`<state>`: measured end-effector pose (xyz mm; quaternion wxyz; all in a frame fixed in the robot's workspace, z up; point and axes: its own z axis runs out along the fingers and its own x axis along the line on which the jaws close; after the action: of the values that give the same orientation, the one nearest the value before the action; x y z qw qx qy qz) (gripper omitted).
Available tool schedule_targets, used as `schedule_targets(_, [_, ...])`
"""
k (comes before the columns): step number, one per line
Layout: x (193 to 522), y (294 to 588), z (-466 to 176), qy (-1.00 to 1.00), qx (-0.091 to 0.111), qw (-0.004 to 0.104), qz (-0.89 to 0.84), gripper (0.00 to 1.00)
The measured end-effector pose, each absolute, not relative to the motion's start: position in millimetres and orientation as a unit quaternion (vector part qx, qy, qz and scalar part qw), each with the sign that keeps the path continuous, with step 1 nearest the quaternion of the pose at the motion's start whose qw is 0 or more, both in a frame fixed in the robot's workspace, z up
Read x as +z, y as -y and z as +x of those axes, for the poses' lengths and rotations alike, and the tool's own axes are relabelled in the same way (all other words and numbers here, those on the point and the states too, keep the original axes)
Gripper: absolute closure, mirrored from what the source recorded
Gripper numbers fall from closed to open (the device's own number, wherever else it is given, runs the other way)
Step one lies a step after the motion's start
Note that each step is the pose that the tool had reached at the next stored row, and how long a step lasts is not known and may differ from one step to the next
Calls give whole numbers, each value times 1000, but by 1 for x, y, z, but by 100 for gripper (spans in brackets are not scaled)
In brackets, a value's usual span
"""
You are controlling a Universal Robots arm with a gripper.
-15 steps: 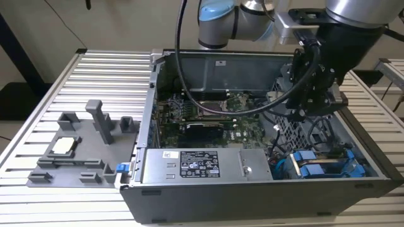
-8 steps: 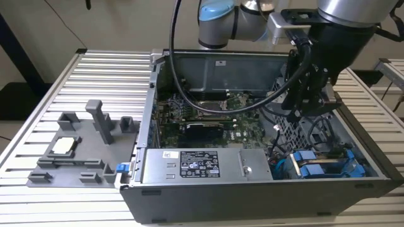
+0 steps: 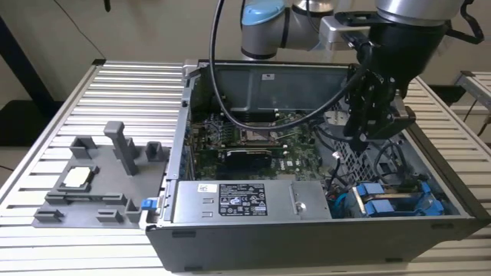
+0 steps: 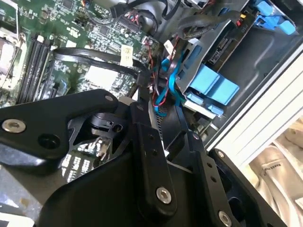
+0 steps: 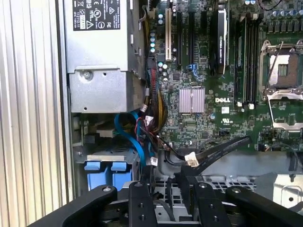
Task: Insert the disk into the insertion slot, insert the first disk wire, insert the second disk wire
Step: 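Insert the second disk wire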
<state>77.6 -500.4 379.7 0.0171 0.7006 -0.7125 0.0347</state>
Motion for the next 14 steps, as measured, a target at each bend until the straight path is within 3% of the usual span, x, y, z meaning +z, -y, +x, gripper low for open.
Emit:
schedule_targets(6, [377, 492, 74, 707, 57, 29, 704, 61])
schedule_targets(14, [371, 477, 69, 701, 86, 36, 707, 61])
